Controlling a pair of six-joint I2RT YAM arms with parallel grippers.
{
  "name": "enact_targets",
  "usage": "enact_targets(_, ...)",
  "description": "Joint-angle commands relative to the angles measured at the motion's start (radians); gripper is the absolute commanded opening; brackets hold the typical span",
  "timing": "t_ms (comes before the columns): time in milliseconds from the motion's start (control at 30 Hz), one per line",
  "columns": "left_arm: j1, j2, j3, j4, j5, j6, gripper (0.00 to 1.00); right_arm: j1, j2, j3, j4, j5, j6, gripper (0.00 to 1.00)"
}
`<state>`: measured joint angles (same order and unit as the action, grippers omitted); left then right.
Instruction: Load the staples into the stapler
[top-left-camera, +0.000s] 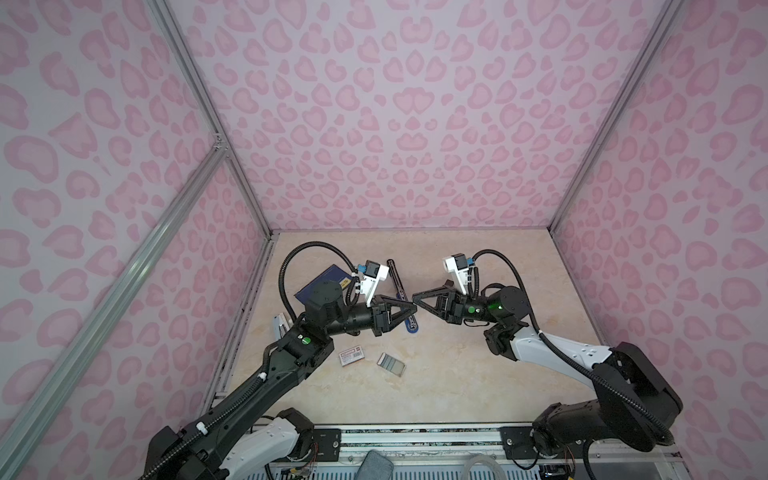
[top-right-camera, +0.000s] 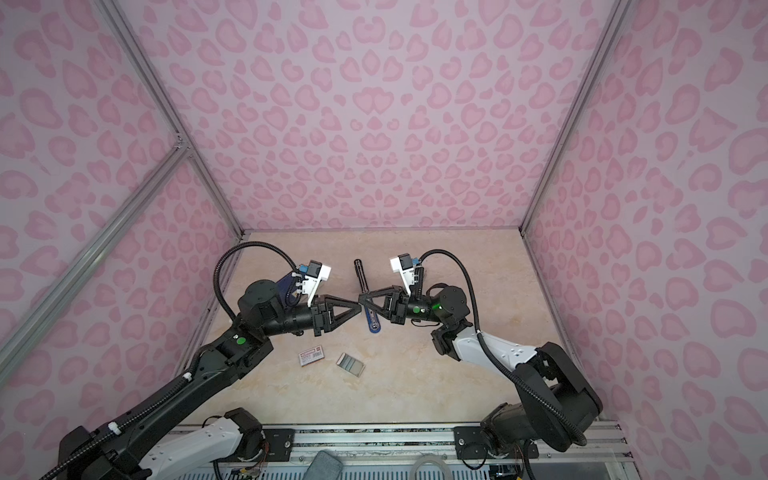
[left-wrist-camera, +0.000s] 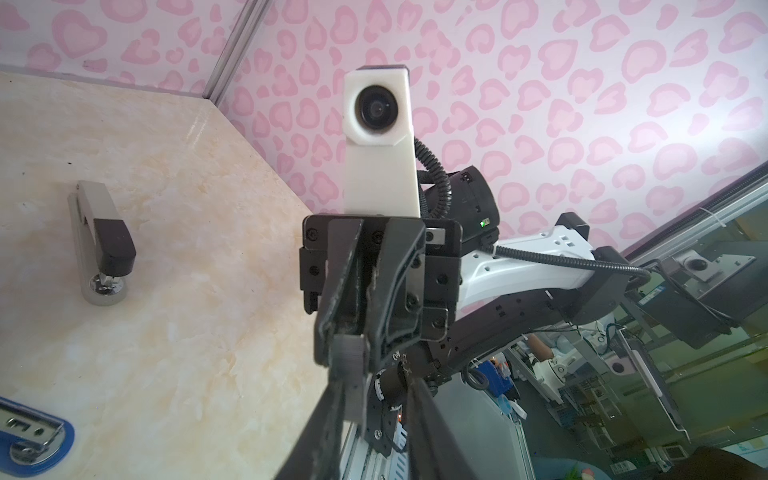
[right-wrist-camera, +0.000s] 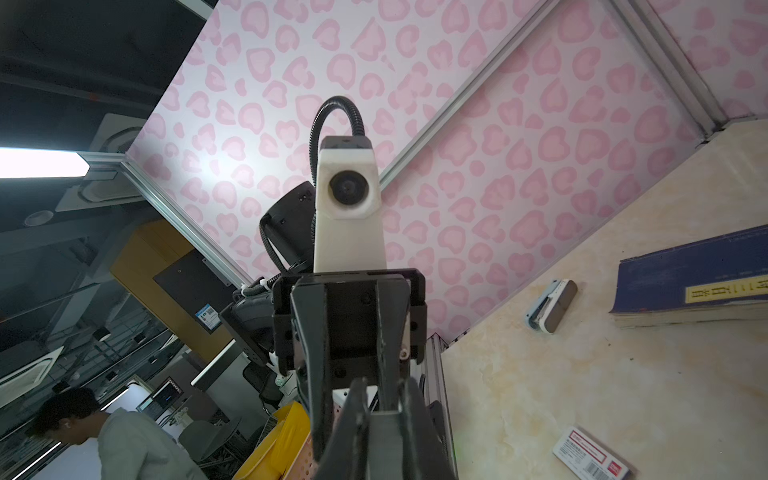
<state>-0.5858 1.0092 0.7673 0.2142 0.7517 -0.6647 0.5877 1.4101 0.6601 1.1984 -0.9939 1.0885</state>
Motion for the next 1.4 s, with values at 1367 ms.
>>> enact_targets(1367,0.08,0.02,-0.167,-0.446,-0.619,0.035,0.64,0.114,0.39,0.605,-1.384,0.888,-0.743,0.14)
